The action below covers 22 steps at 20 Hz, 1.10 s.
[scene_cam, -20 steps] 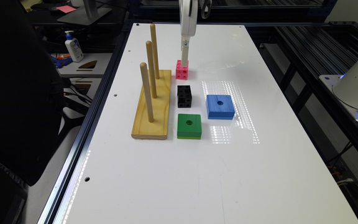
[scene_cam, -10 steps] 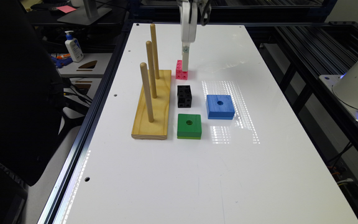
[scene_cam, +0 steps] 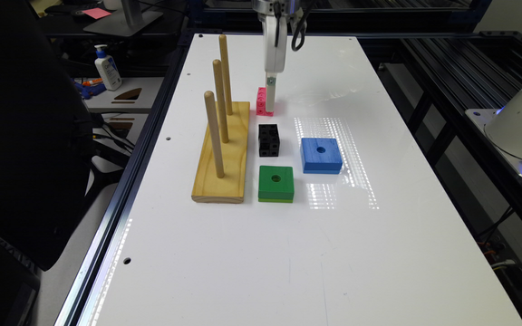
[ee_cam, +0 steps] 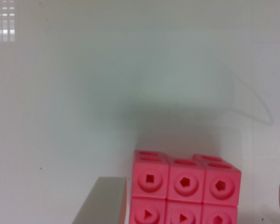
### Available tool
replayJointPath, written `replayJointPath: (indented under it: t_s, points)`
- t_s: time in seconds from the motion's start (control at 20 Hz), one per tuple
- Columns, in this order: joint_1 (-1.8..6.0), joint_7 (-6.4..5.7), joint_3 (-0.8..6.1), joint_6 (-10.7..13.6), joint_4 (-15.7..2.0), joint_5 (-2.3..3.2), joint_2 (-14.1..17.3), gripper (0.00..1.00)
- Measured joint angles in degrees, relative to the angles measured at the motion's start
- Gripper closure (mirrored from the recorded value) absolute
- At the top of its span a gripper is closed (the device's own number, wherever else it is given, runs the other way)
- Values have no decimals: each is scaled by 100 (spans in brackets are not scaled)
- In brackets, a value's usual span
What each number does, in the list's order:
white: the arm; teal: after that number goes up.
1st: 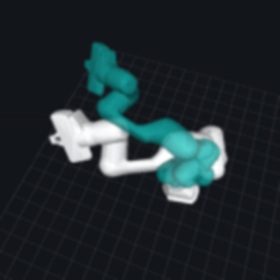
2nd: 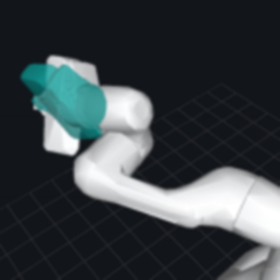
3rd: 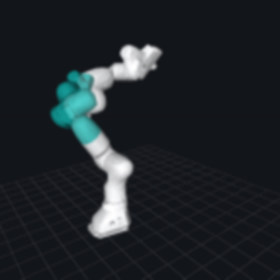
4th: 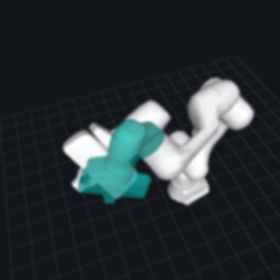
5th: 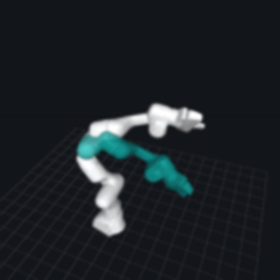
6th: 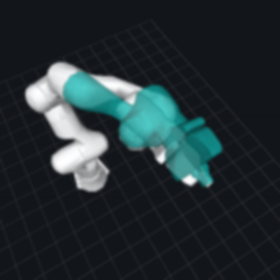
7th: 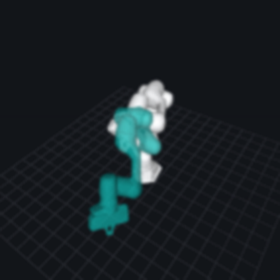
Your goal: Pick up pink block.
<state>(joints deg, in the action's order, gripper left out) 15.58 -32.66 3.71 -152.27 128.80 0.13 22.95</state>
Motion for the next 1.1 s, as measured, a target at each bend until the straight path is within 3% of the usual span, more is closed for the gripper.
replayJointPath:
  t_s: [0.2,0.9,0.95,1.1]
  points:
    - [-1,0,-1,-205,-15,0,181,0]
    - [-13,-4,32,-286,-191,7,339,0]
    - [-10,-4,33,-285,-190,7,336,100]
    - [-10,-4,33,-285,-190,7,336,100]
